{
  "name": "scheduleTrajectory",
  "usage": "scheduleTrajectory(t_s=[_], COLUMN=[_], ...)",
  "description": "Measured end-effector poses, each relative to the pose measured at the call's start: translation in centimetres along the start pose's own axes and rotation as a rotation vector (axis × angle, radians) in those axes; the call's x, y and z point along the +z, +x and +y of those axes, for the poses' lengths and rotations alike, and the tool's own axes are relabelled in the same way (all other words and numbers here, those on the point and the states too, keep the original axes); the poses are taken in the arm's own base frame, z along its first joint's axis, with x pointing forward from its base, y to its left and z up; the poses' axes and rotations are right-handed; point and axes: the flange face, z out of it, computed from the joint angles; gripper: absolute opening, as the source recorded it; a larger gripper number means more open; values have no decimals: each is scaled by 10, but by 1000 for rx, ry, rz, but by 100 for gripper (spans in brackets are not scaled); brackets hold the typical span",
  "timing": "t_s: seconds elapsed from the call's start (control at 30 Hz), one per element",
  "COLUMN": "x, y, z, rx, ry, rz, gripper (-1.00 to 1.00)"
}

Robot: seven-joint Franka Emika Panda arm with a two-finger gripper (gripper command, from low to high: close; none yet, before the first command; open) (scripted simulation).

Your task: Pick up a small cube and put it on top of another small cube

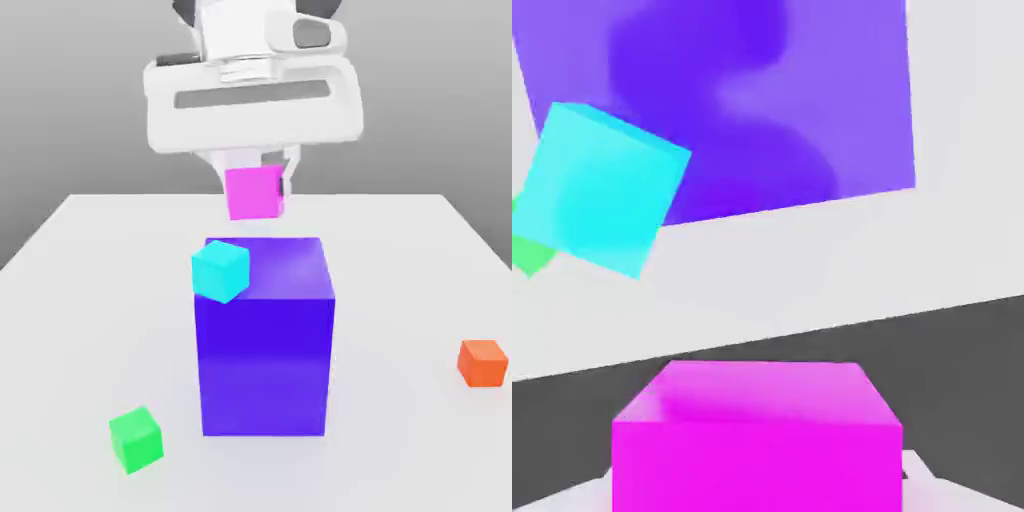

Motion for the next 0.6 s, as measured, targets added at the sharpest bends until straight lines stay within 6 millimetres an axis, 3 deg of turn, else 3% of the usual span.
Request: scheduleTrajectory(t_s=[0.27, 0.6], x=[32, 115], y=[-51, -88], z=[-53, -106], rx=[-300, -691], ry=[34, 73], rz=[40, 167], gripper=[-100, -100])
